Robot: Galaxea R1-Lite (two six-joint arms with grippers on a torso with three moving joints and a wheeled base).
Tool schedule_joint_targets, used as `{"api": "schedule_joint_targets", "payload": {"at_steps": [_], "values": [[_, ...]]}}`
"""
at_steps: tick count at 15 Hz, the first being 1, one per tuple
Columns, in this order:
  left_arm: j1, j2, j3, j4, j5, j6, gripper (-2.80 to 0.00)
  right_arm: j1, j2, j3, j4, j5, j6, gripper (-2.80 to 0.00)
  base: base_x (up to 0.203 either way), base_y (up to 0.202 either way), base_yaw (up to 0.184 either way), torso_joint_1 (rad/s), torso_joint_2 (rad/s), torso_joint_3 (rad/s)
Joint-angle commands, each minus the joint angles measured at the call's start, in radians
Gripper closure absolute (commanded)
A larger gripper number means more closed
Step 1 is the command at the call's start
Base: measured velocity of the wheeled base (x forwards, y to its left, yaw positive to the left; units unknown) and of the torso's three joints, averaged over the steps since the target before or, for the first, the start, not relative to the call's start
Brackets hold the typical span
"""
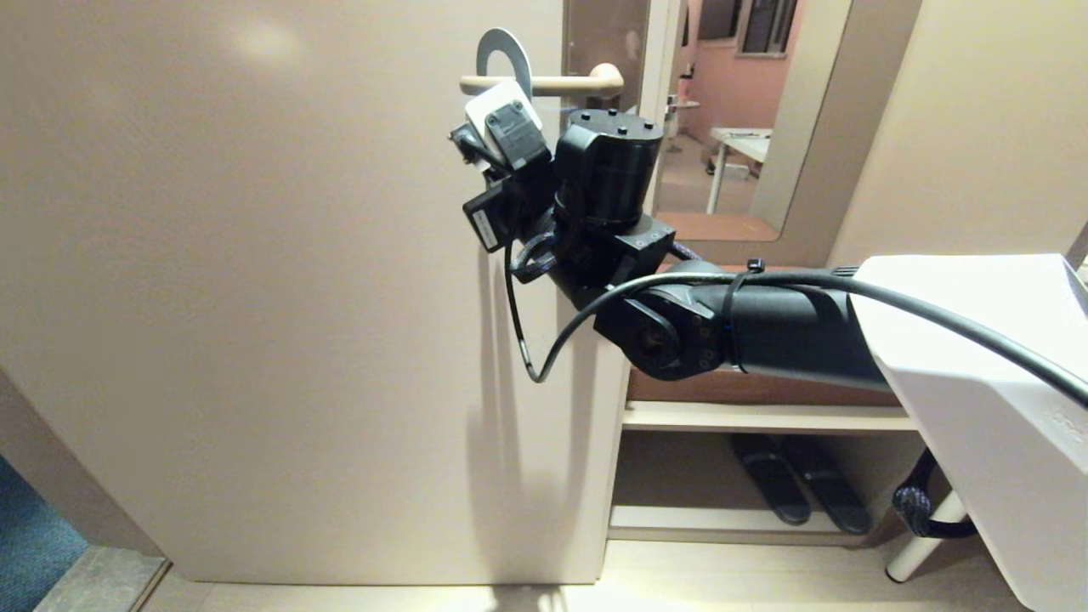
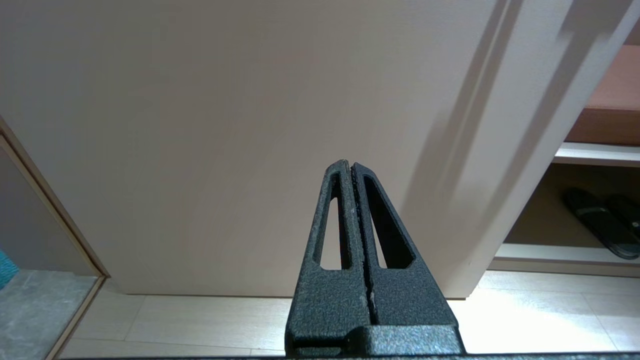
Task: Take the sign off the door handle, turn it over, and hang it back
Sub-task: Take down the sign
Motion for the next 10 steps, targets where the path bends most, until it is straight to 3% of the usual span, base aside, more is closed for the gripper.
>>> {"api": "schedule_joint_targets", "payload": {"at_steps": [1, 10], "values": [[0.000, 0.000, 0.000, -0.001, 0.000, -0.001, 0.00, 0.000, 0.014, -0.014, -0.003, -0.002, -0.002, 0.00, 0.000, 0.000, 0.000, 0.000, 0.00, 0.000], [0.000, 0.000, 0.000, -0.001, 0.000, -0.001, 0.00, 0.014, 0.028, -0.014, -0.007, -0.001, -0.002, 0.00, 0.000, 0.000, 0.000, 0.000, 0.00, 0.000]]}}
